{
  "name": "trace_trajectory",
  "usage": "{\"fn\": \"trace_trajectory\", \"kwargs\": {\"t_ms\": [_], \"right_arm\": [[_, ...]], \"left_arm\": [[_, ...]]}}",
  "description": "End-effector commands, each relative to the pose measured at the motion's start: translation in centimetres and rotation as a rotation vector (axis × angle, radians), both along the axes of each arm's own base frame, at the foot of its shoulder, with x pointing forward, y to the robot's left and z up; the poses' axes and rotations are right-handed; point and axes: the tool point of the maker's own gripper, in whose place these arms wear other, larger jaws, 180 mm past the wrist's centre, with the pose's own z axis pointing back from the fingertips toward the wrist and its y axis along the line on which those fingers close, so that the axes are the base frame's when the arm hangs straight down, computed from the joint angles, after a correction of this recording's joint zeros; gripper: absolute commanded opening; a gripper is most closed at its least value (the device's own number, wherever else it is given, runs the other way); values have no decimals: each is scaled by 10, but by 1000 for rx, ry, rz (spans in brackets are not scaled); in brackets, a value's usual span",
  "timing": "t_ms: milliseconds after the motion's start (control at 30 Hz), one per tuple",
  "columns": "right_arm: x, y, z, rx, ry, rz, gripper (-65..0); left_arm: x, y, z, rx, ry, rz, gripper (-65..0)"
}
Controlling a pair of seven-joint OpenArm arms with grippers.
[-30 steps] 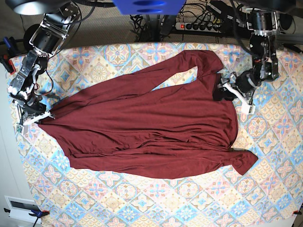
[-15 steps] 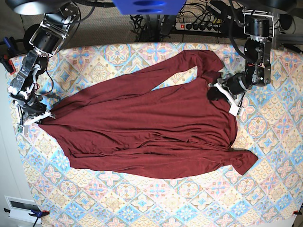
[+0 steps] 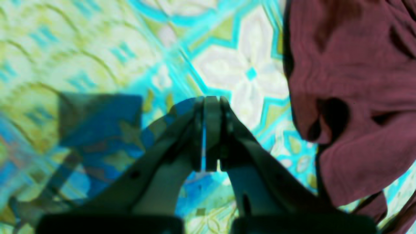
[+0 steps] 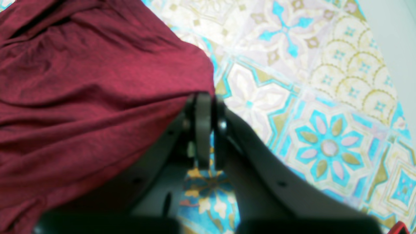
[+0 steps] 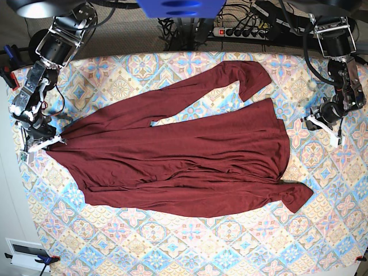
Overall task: Layout the t-shirt on the table in an organized manner, then fold the t-shirt properly
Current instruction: 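Grasp the shirt near the sleeve with the left gripper, then pull the grasped fabric with the left gripper to flatten the shirt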
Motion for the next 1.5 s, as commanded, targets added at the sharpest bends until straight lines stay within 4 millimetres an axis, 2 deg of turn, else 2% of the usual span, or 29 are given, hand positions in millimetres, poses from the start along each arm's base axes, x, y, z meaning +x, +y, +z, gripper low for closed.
{"fn": "trace_trajectory", "kwargs": {"t_ms": [0,67,167,233,333,433,533,667,767,833,933,1067,1233,1300,1433,1467], "right_arm": [[10,-9,21,-31,-62,-1,-650],[10,-8,21,-31,-60,0,-650],[10,-8,20,-30,-58,1,-650],[8,-7,18,-28,-52,1,-650],[-4,-7,6,-28,-17,1,-650],[-8,-7,2,-28,-4,2,-650],[-8,-7,2,-28,-4,2,-650],[-9,-7,1,-28,-3,2,-650],[-9,-7,1,-28,-3,2,-650],[-9,-7,1,-28,-3,2,-650],[-9,-7,1,-28,-3,2,-650],[-9,-7,1,-29,-3,2,-650],[-3,-6,23,-64,-55,14,-650],[-2,-6,24,-66,-59,15,-650],[-4,-5,24,-65,-46,16,-650],[-5,-5,22,-61,-35,17,-650]], "left_arm": [[12,19,23,30,-64,20,-646],[12,27,28,34,-78,42,-646],[7,28,25,33,-62,44,-646],[-10,25,13,23,-9,35,-646],[-28,10,8,-16,34,-2,-646],[-43,-18,17,-84,21,-65,-626],[-50,-42,26,-174,-8,-95,-538],[-58,-53,26,-227,-9,-97,-393],[-59,-69,16,-265,-5,-91,-354],[-59,-81,10,-275,5,-110,-356],[-48,-111,4,-290,9,-165,-358],[-39,-135,-4,-291,9,-188,-358],[-38,-155,-16,-268,27,-194,-365],[-29,-161,-14,-272,13,-198,-407],[-5,-157,-12,-293,-6,-166,-619],[1,-153,-11,-291,-8,-161,-650]]}}
